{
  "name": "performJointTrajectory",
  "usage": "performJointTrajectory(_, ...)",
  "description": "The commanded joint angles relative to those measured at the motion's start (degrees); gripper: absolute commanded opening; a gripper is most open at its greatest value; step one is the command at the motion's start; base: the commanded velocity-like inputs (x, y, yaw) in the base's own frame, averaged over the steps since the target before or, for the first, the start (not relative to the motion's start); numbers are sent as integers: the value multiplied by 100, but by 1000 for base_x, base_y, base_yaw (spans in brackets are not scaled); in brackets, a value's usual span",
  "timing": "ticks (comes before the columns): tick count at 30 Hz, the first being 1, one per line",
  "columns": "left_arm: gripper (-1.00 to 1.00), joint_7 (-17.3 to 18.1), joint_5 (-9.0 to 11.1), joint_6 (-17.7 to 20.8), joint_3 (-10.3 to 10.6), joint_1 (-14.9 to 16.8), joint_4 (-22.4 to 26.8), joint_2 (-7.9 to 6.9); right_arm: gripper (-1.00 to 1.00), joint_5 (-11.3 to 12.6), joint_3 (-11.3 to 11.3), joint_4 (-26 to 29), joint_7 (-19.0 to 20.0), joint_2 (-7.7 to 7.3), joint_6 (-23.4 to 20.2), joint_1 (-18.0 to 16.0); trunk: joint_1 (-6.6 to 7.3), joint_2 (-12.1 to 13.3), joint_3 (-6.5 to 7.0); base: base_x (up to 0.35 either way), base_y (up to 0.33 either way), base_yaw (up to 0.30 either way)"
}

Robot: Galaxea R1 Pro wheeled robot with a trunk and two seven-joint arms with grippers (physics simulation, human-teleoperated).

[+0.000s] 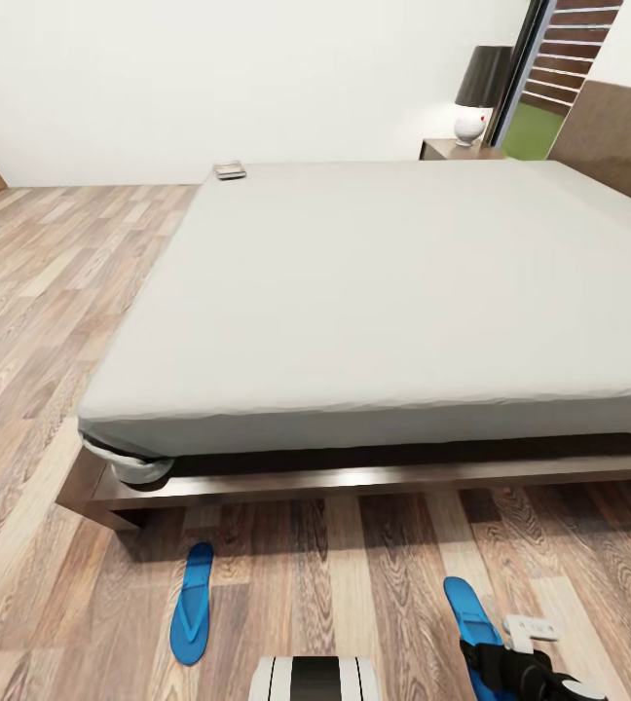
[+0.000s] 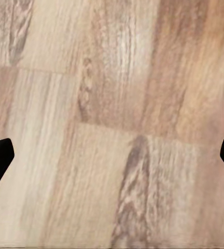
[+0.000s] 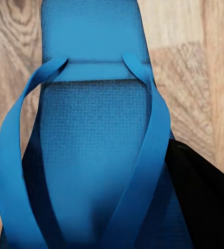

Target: In the bedroom, move the book from the bed onto either nightstand, and place the two sandals side by side next to the bed.

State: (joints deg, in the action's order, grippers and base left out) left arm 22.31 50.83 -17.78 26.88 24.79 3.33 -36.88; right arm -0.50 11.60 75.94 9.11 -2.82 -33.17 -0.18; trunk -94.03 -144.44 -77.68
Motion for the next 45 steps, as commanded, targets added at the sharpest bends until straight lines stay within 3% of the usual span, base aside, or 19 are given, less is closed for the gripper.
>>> performJointTrajectory(1, 100, 121, 71, -6, 49, 5, -44, -20, -100, -6, 11, -34, 30, 1, -14, -9, 1, -2, -4, 0, 0, 0)
performJointTrajectory(8, 100, 440, 142, 424, 38, 8, -186, -284, -100, 3, -24, -376, -177, 6, 333, -166, 1, -2, -4, 0, 89, 0)
performJointTrajectory(12, 100, 418, 144, 344, 43, 7, -202, -318, -100, 14, -93, -519, -311, 4, 404, -190, 1, -2, -4, 0, 70, 0)
performJointTrajectory(19, 100, 352, 138, 50, 48, -13, -223, -335, -100, 11, -135, -564, -393, -5, 472, -302, 1, -2, -4, 0, 231, 0)
performJointTrajectory(45, 100, 344, 129, -15, 54, -106, -217, -320, -100, 0, -156, -732, -410, 4, 807, -541, 1, -2, -4, 0, 75, 0)
